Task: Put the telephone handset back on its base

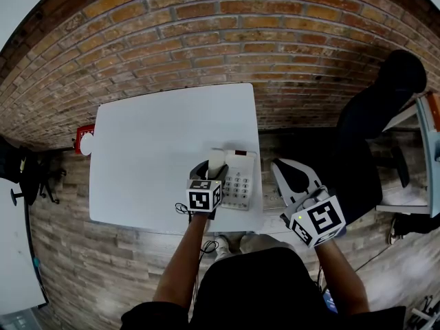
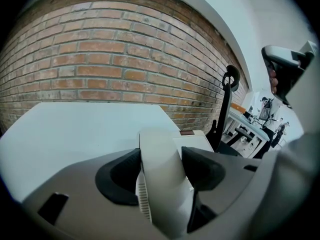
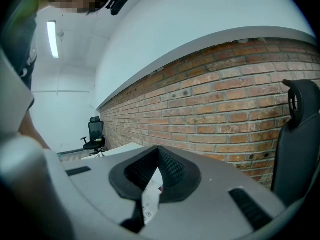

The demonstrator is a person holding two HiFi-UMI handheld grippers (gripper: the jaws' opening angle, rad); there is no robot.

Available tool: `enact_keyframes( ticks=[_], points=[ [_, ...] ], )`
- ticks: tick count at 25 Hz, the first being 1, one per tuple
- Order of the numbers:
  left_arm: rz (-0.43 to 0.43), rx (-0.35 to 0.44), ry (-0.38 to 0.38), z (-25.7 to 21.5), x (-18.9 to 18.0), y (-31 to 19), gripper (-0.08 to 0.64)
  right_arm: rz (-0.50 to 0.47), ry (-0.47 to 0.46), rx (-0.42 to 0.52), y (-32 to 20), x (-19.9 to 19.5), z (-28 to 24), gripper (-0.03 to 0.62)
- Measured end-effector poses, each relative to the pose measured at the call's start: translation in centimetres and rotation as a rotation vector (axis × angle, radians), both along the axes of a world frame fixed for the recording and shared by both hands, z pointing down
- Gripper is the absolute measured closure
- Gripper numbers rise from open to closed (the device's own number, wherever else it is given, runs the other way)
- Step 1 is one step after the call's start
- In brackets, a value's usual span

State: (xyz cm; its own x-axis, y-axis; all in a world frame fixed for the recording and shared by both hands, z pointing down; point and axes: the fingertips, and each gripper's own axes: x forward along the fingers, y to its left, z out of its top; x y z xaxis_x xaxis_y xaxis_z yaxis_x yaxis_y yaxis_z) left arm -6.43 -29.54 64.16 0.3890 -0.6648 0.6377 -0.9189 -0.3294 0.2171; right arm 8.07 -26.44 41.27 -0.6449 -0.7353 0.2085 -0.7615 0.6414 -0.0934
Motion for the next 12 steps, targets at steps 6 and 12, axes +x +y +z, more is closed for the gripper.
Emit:
enact_keyframes(
  ticks=[6,12],
  points=[
    [-0.001,0.021,-0.014,-0.23,-0.24,-0.16,0.307,0.001,0.001,-0.004,0.17,-0.03,0.13,0.58],
    [0.003,0.029,-0.011,-0.25,-0.26,-0.21,0.307,-0.001,-0.001,-0.006,0.18,-0.09,0.38,0.58]
  ],
)
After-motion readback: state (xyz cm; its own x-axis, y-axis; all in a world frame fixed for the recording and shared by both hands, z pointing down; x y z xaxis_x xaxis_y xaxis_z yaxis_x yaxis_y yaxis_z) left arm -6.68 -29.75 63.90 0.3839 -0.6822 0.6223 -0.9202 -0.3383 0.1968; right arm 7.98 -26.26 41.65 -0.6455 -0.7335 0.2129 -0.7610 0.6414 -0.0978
